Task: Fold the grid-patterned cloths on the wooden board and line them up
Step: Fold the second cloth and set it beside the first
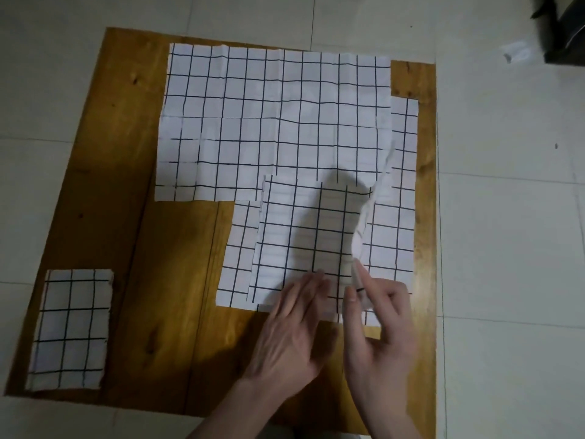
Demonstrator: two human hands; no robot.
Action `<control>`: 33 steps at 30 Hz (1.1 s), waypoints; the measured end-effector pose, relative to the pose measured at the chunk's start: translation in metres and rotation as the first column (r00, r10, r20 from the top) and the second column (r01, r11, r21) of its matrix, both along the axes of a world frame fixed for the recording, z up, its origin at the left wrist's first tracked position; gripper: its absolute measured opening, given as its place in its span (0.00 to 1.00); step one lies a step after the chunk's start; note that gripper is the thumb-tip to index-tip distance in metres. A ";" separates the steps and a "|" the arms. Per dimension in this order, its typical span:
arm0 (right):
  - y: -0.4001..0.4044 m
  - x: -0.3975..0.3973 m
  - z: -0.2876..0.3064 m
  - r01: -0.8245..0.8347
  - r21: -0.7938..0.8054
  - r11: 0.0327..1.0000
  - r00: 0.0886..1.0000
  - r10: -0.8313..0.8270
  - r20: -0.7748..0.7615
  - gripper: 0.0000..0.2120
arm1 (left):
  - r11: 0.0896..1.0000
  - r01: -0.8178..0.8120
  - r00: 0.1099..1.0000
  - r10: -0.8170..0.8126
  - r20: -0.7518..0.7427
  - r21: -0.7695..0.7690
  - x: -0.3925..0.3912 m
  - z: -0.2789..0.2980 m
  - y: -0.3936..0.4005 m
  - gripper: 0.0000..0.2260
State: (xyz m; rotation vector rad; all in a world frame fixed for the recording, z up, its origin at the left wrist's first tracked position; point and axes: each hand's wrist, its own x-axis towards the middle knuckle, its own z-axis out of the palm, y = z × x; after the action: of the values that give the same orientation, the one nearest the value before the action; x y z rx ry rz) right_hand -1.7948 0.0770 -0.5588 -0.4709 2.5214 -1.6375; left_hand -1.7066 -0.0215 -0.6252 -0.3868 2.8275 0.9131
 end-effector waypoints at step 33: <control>-0.048 0.025 -0.076 -0.623 0.271 0.734 0.781 0.566 0.263 0.31 | 0.957 -0.268 0.963 0.266 -0.034 -0.110 0.058 -0.023 -0.055 0.35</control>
State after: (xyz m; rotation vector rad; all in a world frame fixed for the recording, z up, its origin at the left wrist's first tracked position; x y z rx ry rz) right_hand -1.7695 0.0290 -0.6347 -0.9395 2.1313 -0.9259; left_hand -1.6491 -0.0767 -0.6477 -0.7954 2.9001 0.8031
